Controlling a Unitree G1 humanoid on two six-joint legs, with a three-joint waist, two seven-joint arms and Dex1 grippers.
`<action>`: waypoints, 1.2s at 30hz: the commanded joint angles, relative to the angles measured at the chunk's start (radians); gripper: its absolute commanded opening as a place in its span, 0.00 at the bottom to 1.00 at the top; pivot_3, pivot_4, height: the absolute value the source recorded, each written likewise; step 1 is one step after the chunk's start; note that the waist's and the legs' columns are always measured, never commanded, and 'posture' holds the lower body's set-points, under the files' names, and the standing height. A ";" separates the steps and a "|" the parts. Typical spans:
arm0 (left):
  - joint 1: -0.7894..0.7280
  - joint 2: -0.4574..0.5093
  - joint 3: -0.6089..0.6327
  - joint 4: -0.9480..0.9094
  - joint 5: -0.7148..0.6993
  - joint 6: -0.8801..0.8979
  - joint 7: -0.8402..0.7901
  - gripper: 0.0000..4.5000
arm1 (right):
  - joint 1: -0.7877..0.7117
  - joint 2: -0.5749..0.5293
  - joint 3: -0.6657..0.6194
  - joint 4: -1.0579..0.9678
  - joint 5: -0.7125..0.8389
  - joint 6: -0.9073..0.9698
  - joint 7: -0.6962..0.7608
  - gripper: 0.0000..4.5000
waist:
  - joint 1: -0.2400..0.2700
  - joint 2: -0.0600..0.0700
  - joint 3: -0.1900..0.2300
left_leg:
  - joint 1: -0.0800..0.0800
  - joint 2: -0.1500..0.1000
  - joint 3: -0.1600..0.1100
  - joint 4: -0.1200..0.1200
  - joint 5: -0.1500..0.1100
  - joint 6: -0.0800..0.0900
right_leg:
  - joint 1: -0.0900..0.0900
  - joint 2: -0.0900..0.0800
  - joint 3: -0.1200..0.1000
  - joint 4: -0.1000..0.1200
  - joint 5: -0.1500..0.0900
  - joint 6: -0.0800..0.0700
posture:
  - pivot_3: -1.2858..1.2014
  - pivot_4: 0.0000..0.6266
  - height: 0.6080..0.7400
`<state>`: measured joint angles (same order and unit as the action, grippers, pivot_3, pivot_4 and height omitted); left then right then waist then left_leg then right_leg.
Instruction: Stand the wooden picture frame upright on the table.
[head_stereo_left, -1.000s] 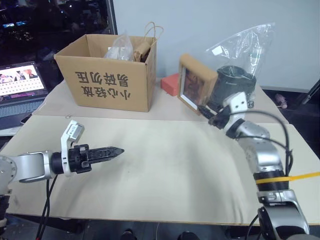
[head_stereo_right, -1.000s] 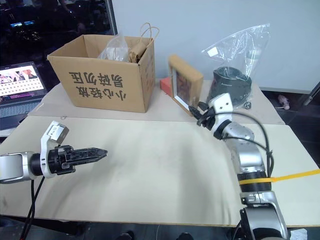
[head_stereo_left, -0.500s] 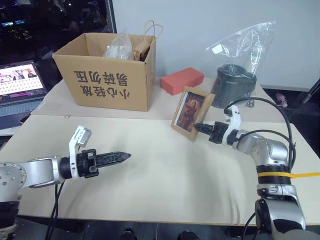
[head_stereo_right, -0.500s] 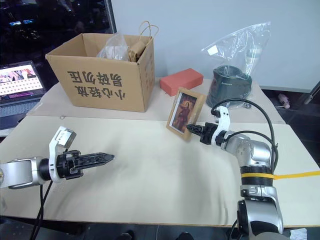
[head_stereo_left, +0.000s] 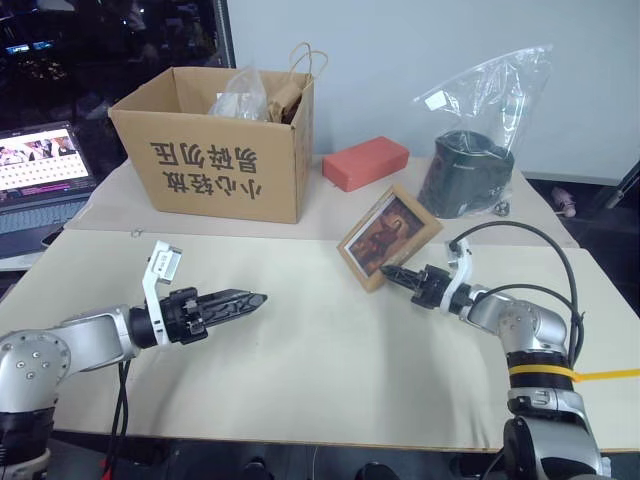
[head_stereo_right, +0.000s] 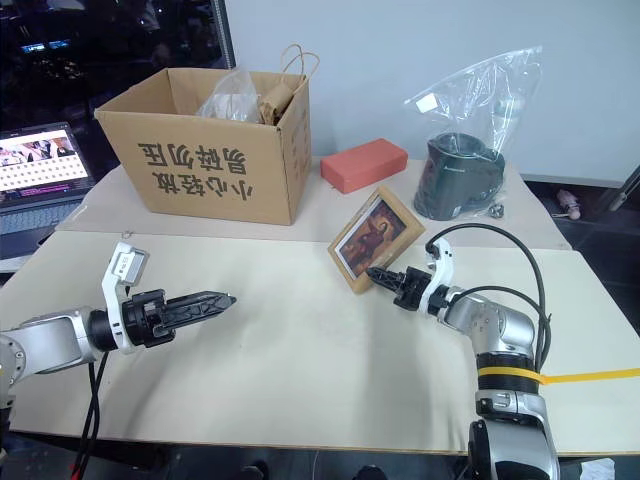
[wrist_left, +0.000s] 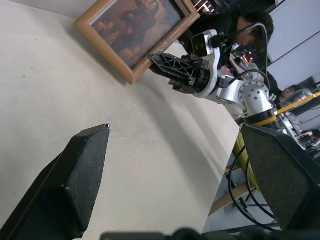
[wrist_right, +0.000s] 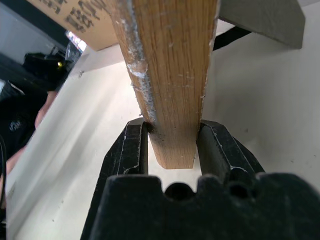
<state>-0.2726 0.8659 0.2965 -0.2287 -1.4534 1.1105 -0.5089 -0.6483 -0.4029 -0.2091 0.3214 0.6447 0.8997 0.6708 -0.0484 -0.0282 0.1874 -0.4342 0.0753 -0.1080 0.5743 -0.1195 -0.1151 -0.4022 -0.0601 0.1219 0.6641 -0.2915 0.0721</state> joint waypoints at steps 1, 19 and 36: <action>-0.009 -0.008 0.014 -0.013 0.027 -0.015 -0.026 1.00 | 0.043 0.002 0.047 -0.013 -0.027 0.007 0.021 0.25 | 0.000 0.000 0.000 | 0.000 0.000 0.000 0.000 0.000 0.000 | 0.000 0.000 0.000 0.000 0.000 0.000 | 0.52 0.24 1.00; -0.045 -0.050 0.009 0.016 0.108 0.004 -0.040 1.00 | 0.084 -0.105 0.316 -0.188 -0.104 0.008 0.257 0.25 | -0.024 -0.001 -0.001 | 0.001 0.000 0.000 0.000 0.000 0.000 | 0.000 0.000 0.000 0.000 0.000 0.000 | 0.52 0.24 1.00; -0.031 -0.076 0.013 0.001 0.119 0.009 -0.022 1.00 | 0.082 -0.159 0.417 -0.202 -0.201 0.007 0.314 0.25 | -0.021 -0.005 -0.004 | 0.010 0.000 0.000 0.000 -0.001 0.002 | 0.012 0.000 0.000 -0.004 -0.004 0.006 | 0.52 0.24 1.00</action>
<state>-0.3035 0.7909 0.2914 -0.2015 -1.3344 1.1186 -0.5295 -0.6141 -0.5509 0.1188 0.0970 0.4829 0.8727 0.9630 -0.0691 -0.0336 0.1834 -0.4236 0.0755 -0.1081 0.5739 -0.1210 -0.1134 -0.3900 -0.0600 0.1217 0.6602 -0.2954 0.0783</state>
